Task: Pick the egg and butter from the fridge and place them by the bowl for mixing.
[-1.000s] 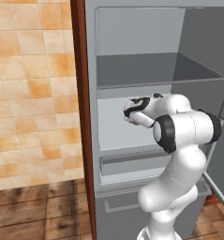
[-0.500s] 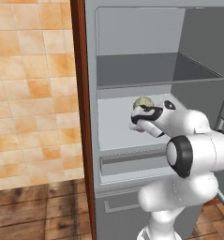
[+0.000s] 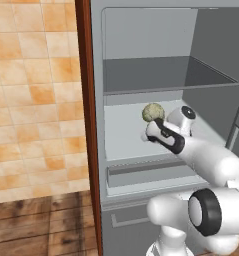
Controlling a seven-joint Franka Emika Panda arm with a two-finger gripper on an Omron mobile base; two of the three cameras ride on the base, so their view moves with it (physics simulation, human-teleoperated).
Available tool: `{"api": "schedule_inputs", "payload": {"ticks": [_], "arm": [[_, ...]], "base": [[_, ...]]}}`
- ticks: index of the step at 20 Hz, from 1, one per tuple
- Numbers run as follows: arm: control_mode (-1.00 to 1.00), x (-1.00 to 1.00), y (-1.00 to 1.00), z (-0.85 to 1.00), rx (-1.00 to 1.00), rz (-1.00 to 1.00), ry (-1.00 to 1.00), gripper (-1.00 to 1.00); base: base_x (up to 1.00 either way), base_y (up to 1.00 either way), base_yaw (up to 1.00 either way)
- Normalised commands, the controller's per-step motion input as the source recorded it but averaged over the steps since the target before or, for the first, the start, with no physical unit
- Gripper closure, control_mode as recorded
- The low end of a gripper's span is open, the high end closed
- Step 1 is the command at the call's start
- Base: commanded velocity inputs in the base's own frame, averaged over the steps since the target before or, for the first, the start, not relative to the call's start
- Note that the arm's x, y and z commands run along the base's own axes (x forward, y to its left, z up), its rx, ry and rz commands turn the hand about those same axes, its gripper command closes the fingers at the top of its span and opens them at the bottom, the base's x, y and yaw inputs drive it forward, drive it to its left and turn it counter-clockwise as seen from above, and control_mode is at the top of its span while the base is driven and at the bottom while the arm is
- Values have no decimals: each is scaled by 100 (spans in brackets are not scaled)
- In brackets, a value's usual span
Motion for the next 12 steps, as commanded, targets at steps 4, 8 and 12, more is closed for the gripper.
{"api": "schedule_inputs", "payload": {"ticks": [4, 8, 12], "arm": [[-100, -55, 0, 42, -2, 0, 13, 100], [-100, -48, 0, 37, 0, 0, 8, 100], [-100, -51, 1, 34, 0, -4, 0, 100]], "base": [[0, 0, 0], [0, 0, 0], [0, 0, 0]]}}
